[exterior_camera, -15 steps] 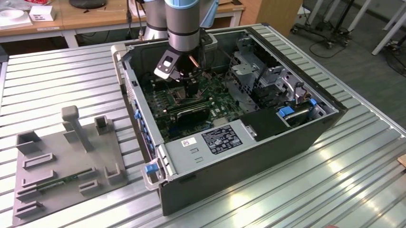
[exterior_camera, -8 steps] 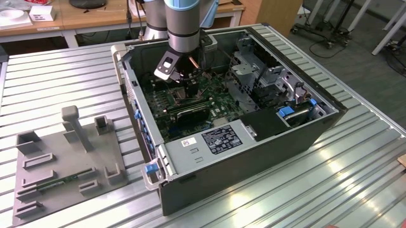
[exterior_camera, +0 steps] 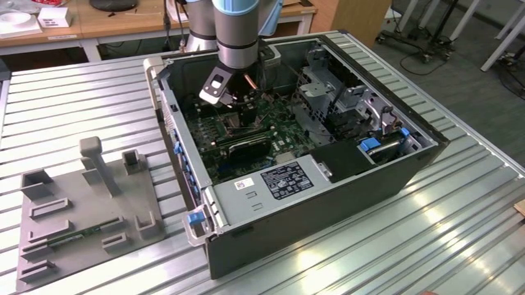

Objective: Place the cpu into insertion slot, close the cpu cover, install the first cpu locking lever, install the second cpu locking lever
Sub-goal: 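Place the cpu into insertion slot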

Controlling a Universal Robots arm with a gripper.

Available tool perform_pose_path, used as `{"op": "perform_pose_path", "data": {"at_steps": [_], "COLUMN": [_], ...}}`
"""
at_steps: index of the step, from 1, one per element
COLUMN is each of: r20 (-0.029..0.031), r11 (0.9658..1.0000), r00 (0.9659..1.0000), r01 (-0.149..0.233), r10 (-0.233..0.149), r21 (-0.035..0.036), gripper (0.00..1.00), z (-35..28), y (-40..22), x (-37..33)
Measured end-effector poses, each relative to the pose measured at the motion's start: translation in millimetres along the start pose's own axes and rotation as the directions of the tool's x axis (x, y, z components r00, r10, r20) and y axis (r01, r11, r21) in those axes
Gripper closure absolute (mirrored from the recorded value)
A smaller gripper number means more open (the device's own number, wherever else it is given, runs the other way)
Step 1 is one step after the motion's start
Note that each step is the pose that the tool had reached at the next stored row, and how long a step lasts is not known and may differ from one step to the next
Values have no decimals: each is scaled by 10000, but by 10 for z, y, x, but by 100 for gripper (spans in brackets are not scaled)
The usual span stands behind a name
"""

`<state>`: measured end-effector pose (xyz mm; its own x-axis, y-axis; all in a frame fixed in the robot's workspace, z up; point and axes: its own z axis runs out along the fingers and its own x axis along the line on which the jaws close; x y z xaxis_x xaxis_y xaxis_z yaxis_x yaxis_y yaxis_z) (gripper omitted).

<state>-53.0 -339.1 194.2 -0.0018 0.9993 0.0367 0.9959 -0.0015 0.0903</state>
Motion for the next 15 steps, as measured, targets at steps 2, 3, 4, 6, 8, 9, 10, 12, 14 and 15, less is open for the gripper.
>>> {"op": "perform_pose_path", "data": {"at_steps": [2,3,4,6,8,9,10,12,14,15], "r20": [20,29,37,58,61,62,62,63,64,65], "r11": [10000,10000,10000,10000,10000,10000,10000,10000,10000,10000], "r00": [10000,10000,10000,10000,10000,10000,10000,10000,10000,10000], "r01": [-1,-2,-2,-2,-2,-2,-2,-2,-2,-2], "r10": [1,2,2,2,2,2,2,2,2,2], "r21": [0,0,0,1,1,1,1,0,0,0], "gripper": [32,32,32,32,32,32,32,32,32,32], "z": [14,22,29,36,36,36,36,36,36,36], "y": [-1,-2,-3,-3,-3,-4,-4,-3,-3,-3], "x": [-1,-1,-1,-1,-2,-2,-2,-2,-2,-2]}}
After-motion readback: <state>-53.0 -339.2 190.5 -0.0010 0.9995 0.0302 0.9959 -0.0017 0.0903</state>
